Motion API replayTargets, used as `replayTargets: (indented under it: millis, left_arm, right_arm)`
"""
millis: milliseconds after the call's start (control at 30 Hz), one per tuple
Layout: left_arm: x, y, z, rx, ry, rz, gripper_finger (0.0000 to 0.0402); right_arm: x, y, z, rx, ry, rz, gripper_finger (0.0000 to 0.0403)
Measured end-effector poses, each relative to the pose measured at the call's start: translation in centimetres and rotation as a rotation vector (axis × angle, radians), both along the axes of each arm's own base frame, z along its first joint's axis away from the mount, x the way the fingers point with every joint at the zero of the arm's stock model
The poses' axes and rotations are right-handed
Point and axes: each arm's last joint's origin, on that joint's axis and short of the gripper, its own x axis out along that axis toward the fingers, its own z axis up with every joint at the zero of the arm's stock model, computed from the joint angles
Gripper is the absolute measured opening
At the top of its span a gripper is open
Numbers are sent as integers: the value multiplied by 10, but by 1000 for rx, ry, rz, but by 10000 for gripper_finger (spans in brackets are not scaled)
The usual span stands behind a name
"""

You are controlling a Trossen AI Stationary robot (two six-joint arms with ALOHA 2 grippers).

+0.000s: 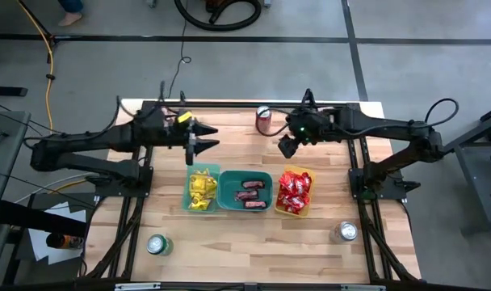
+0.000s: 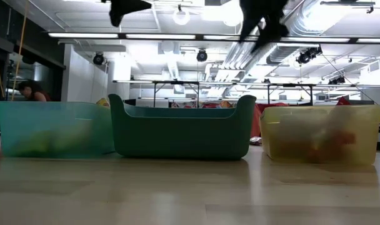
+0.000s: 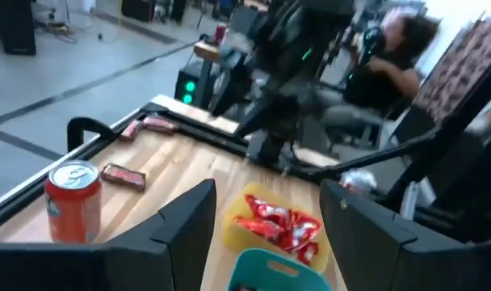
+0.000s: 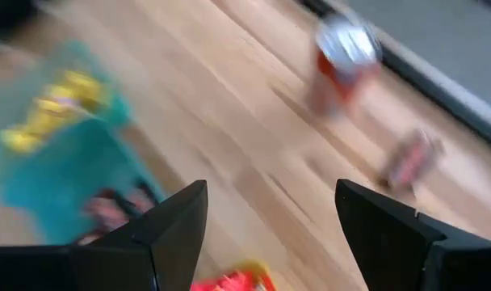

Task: Sort candy
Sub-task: Put the brown chocolate into the green bin

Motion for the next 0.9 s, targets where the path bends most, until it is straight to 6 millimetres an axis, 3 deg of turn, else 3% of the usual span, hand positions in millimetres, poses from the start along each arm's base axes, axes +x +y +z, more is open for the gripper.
replayTargets:
  millis: [167,367,500,700,900]
  left_arm:
    - [-18,-3,-4,-18,-88,33,207]
    - [-27,-4,4,-23,-148,53,207]
    - [-29,-4,5,-23,-156,54,207]
    - [-28,-4,4,-23,-153,58,207]
    - [-29,-2,5,-17,-161,121,207]
  right_arm:
    - [-12,-31,-49,74,99,-173,268]
    - [-32,-112,-89,218,16,-419,268]
    - [-36,-148,-119,273,54,-475,268]
    - [-26,-167,-158,307,127,-470,268]
    - [-19,-174,-181,292,181,-484,268]
